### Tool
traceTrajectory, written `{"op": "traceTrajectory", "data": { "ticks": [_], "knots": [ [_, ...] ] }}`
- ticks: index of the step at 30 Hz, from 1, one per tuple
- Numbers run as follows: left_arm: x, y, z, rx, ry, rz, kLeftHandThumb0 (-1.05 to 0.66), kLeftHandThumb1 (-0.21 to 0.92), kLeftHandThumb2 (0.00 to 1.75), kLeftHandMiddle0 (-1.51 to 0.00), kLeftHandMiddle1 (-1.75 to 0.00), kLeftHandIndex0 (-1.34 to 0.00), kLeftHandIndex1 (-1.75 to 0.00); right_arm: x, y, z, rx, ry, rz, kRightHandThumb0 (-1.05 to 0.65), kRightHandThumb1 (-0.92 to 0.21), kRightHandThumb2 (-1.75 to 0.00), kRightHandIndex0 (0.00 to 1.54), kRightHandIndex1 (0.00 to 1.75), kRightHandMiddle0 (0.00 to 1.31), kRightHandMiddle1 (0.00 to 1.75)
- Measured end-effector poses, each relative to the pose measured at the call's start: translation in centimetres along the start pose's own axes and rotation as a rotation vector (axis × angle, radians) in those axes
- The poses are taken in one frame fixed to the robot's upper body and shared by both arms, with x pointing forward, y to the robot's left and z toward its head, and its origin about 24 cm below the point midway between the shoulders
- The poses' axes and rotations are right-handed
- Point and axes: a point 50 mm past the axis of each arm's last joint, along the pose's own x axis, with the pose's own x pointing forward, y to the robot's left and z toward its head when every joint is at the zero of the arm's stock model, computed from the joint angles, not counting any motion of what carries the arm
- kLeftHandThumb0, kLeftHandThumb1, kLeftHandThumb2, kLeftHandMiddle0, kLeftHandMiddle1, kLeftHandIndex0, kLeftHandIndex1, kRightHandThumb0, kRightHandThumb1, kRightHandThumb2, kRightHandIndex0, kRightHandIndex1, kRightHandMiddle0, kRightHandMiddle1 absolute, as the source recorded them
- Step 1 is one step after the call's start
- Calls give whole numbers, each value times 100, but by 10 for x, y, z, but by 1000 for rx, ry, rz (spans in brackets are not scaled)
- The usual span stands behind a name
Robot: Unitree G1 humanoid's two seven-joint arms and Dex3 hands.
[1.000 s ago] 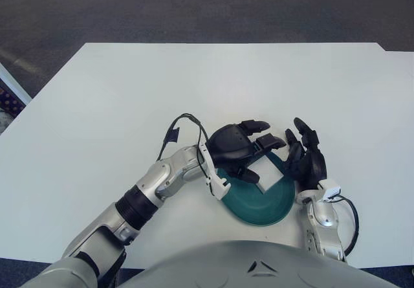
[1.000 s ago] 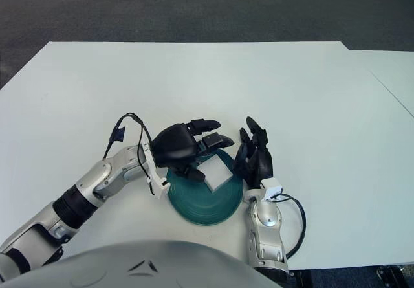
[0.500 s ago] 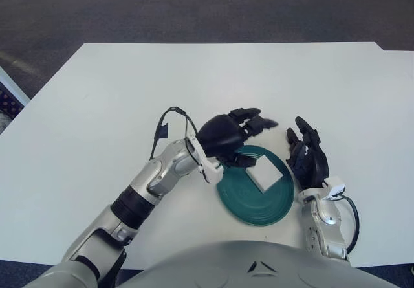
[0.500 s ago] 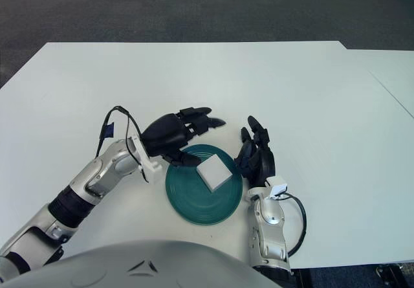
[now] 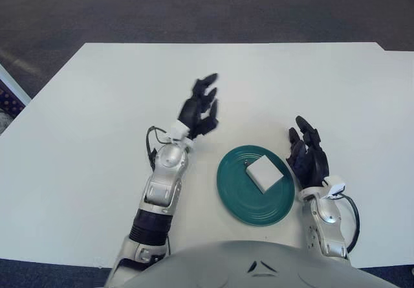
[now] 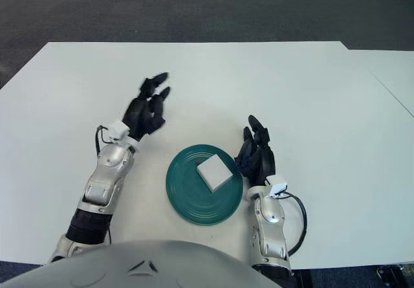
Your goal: Put the charger into the plate.
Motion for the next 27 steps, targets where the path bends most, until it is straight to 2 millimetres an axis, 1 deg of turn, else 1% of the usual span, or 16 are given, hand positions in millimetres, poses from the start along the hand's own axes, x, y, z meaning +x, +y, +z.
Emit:
{"op": "traceTrajectory", "data": {
  "ticks": [4, 10, 14, 20, 21, 22, 23, 24, 25, 26, 27],
  "knots": [
    [-12, 23, -11, -115, 77, 145, -92, 92, 90, -17, -1, 0, -45, -1, -2, -2, -17, 13, 0, -86, -92, -88, 12, 1, 0, 49],
    [-40, 35, -43, -221, 209, 214, -92, 92, 91, -15, 0, 0, -42, -1, -5, -3, -30, 23, 3, -85, -92, -89, 13, 1, 0, 49],
    [-46, 29, -47, -246, 199, 188, -93, 92, 91, -14, 0, 0, -42, -1, -5, -3, -31, 25, 5, -84, -92, -89, 13, 1, 0, 49],
    [-60, 19, -54, -205, 187, 138, -96, 92, 90, -18, -1, 0, -52, -1, -6, -3, -35, 26, 10, -83, -92, -90, 13, 0, 0, 48],
    [-62, 19, -54, -200, 183, 136, -96, 92, 90, -21, -2, 0, -63, -1, -6, -3, -36, 26, 10, -83, -92, -90, 12, 0, 0, 48],
    [-64, 19, -55, -196, 177, 135, -96, 92, 90, -21, -2, 0, -67, -1, -6, -3, -37, 26, 11, -83, -92, -90, 12, 0, 0, 48],
    [-66, 20, -56, -195, 171, 135, -97, 92, 89, -24, -2, -1, -79, -1, -6, -3, -38, 27, 12, -82, -92, -90, 12, 0, 0, 47],
    [-67, 22, -57, -195, 166, 136, -97, 92, 88, -26, -2, -2, -86, -1, -6, -3, -39, 28, 13, -82, -92, -90, 12, 0, 0, 47],
    [-69, 23, -57, -196, 162, 135, -96, 92, 87, -29, -3, -6, -97, -1, -6, -3, -39, 30, 14, -82, -92, -90, 13, 0, 0, 47],
    [-70, 24, -58, -201, 159, 136, -96, 92, 87, -31, -3, -7, -100, -1, -6, -3, -40, 32, 15, -82, -92, -90, 13, 0, 0, 47],
    [-71, 26, -59, -212, 153, 134, -96, 92, 85, -34, -5, -11, -110, -1, -6, -3, -39, 33, 16, -82, -92, -90, 13, 1, 0, 47]
  ]
}}
